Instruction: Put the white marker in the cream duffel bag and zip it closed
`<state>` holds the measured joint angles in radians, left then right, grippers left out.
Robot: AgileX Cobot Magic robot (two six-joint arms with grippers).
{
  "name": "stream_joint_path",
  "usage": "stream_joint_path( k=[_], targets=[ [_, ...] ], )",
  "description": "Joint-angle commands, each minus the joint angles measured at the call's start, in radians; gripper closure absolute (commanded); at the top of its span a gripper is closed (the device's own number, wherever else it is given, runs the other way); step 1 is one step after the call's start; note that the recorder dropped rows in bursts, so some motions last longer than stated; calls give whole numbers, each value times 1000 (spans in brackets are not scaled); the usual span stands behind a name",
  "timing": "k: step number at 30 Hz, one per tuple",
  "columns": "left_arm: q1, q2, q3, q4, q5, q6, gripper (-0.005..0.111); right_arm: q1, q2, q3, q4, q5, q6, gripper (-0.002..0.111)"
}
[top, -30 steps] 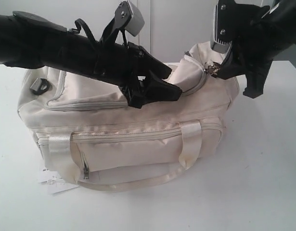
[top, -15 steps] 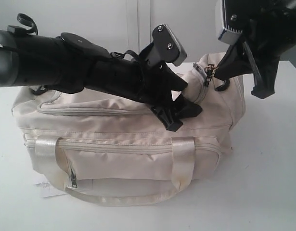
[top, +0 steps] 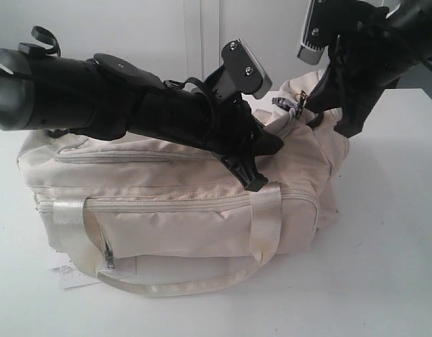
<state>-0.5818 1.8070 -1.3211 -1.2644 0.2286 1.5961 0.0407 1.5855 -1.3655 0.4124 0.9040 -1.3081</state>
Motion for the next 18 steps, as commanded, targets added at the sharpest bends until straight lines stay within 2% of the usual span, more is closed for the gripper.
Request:
stream_joint_path(
  k=[1, 18],
  targets=[
    [-1, -4, 6, -13, 14, 0, 107, -12, 3, -6, 1, -107, 76, 108],
    [-1, -4, 6, 2, 121, 0, 107, -12, 5, -8, -1, -312, 143, 108]
  ],
)
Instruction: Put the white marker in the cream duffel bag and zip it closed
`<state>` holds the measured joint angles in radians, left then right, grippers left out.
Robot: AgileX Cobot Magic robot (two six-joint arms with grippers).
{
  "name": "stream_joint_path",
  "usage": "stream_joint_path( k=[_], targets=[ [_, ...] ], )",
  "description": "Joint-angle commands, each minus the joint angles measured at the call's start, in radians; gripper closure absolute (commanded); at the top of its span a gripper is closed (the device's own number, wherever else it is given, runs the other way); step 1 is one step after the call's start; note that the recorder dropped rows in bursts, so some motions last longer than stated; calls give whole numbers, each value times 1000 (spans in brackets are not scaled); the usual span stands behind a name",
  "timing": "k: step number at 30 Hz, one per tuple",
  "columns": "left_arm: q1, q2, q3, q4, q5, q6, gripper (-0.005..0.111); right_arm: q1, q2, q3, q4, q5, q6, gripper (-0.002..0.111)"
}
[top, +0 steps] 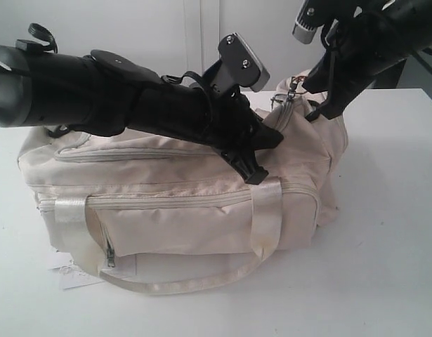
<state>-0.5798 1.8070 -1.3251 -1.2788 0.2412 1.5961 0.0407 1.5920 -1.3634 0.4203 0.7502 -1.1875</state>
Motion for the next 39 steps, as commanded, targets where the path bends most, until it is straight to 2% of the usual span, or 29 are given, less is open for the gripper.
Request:
stream_joint_path(
  k=[1, 4, 6, 10, 12, 16, 21, 26, 29, 34, 39],
  targets=[
    [-4, -4, 10, 20, 122, 0, 107, -12, -2, -10, -9, -155, 26, 108],
    [-4, -4, 10, 24, 122, 0, 104, -12, -2, -10, -10, -123, 28, 108],
    [-1, -4, 10, 34, 122, 3, 89, -12, -4, -10, -16, -83, 28, 108],
    [-1, -10, 10, 53, 72, -17, 43, -12, -10, -10, -24, 36, 22, 108],
    [-1, -26, 10, 51, 14, -41, 30, -12, -12, -10, -35, 70, 22, 108],
    [-1, -71, 10, 58, -19, -51, 30, -12, -14, -10, -58, 115, 22, 108],
    [-1, -128, 10, 70, 129, -90, 30, -12, -20, -10, -100, 158, 71, 108],
    [-1, -141, 10, 226, 232, -297, 34, -12, -38, -10, -186, 240, 115, 108],
    [-10, -128, 10, 265, 254, -317, 35, -12, -53, -10, -186, 249, 115, 108],
    [-42, -85, 10, 267, 183, -297, 35, -12, -61, -10, -193, 341, 111, 108],
    [-78, -60, 10, 264, -105, -277, 34, -12, -65, -10, -189, 440, 104, 108]
  ],
)
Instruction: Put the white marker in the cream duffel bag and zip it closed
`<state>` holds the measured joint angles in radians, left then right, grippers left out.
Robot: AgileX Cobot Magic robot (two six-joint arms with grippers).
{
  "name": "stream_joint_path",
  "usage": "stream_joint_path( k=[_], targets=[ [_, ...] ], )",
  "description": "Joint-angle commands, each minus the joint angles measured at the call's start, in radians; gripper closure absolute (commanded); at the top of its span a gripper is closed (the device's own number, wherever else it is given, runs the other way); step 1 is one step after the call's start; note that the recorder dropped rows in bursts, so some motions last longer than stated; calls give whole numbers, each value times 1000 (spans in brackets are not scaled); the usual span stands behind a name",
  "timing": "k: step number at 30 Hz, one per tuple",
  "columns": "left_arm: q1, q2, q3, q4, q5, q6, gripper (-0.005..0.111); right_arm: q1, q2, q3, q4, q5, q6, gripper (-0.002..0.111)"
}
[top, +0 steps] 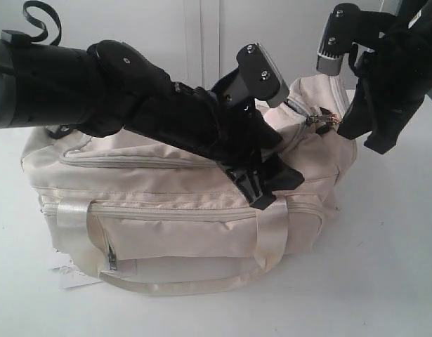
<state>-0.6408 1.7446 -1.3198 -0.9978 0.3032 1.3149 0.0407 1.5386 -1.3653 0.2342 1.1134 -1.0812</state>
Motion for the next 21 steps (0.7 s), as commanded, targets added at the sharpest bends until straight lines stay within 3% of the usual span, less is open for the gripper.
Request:
stream_joint_path(
  k=[1, 9, 13, 21],
  targets=[
    [-19, 2, 4, -17, -190, 5, 34, -12, -12, -9, 2, 77, -3, 108],
    [-21, 65, 2, -17, -303, 8, 38, -12, -12, -9, 56, 61, -20, 108],
    [-21, 72, 2, -17, -303, 8, 68, -12, -12, -9, 63, 53, -20, 108],
    [-21, 83, 2, 1, -256, 30, 107, -12, -12, -9, 77, 31, -20, 108]
  ],
)
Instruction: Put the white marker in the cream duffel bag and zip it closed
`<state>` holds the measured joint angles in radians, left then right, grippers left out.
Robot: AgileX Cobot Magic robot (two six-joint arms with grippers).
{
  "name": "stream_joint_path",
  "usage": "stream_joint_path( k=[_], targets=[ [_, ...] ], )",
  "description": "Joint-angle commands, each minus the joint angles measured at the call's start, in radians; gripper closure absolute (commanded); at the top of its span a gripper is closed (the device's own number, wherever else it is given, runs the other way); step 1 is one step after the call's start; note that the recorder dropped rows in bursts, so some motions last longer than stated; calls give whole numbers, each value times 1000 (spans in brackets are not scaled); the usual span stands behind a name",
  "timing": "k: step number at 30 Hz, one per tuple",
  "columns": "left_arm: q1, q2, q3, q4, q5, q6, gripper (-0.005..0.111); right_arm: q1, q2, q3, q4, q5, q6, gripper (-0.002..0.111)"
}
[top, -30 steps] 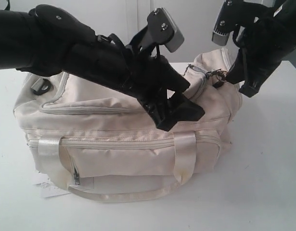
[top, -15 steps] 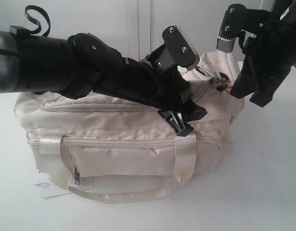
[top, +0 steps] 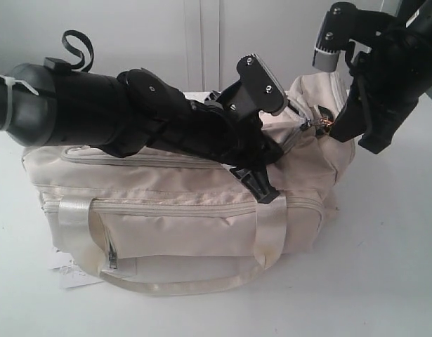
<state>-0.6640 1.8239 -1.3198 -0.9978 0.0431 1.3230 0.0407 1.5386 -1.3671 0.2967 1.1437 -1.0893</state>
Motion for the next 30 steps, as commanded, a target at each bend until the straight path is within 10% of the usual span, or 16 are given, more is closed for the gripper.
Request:
stream_joint_path(
  k=[1, 14, 22, 27, 30],
  targets=[
    [2, 4, 2, 1, 4, 31, 107, -12, -12, -7, 16, -1, -12, 108],
    [2, -54, 2, 2, 70, 36, 105, -12, -12, -7, 32, -76, -5, 108],
    [2, -51, 2, 0, 44, 34, 33, -12, -12, -7, 42, -69, 5, 108],
    [2, -1, 2, -3, 17, 41, 36, -12, -12, -7, 47, -69, 1, 108],
    [2, 14, 2, -3, -80, 39, 64, -12, -12, -7, 51, -71, 1, 108]
  ],
)
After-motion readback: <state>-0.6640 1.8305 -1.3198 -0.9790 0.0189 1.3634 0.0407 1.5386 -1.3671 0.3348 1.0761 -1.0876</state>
